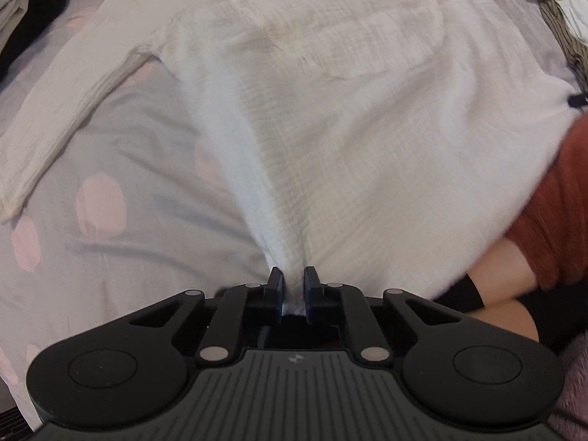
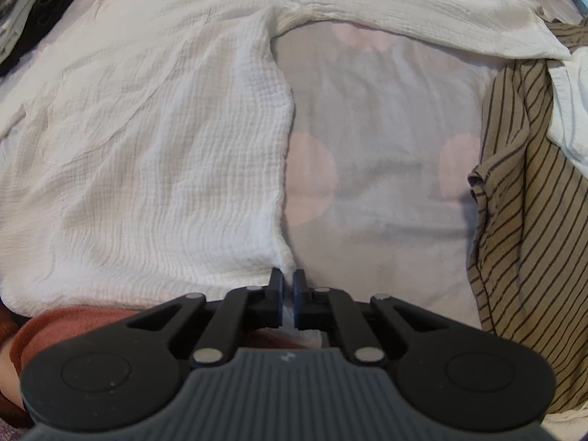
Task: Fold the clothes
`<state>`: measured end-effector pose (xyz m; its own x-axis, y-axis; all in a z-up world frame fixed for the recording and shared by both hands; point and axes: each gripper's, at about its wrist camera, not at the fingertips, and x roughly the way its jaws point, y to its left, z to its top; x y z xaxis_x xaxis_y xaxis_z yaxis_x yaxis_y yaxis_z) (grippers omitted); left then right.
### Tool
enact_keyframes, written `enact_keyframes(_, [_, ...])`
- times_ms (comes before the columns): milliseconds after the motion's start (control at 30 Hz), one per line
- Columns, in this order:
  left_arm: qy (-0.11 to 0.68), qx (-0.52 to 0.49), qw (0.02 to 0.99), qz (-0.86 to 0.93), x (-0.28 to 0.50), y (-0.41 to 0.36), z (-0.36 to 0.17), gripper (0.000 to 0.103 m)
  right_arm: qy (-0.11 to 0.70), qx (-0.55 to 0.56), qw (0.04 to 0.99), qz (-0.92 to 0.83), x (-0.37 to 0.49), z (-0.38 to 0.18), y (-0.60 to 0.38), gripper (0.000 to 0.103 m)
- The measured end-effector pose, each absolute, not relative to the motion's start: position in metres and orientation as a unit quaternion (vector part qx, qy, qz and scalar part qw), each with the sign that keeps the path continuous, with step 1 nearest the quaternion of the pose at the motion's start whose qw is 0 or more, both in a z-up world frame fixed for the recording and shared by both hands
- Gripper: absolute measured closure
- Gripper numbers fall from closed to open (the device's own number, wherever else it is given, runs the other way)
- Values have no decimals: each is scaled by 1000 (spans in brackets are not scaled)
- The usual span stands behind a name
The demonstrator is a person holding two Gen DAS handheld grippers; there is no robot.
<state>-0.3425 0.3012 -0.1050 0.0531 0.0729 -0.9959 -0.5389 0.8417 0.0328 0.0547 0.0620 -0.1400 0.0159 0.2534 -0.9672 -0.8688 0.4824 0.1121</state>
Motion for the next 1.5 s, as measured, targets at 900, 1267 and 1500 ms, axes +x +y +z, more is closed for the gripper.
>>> enact_keyframes(900, [608, -273, 679, 308, -311, 343, -137, 47, 580, -354, 579, 450, 53, -150, 104, 97])
enact_keyframes(1267, [691, -207, 632, 283, -307, 325, -161, 54, 598, -376, 574, 414, 56, -150, 97, 95])
enact_keyframes(1500, [672, -188, 654, 292, -310, 319, -150, 54, 561, -367, 614, 416, 50, -140, 87, 87])
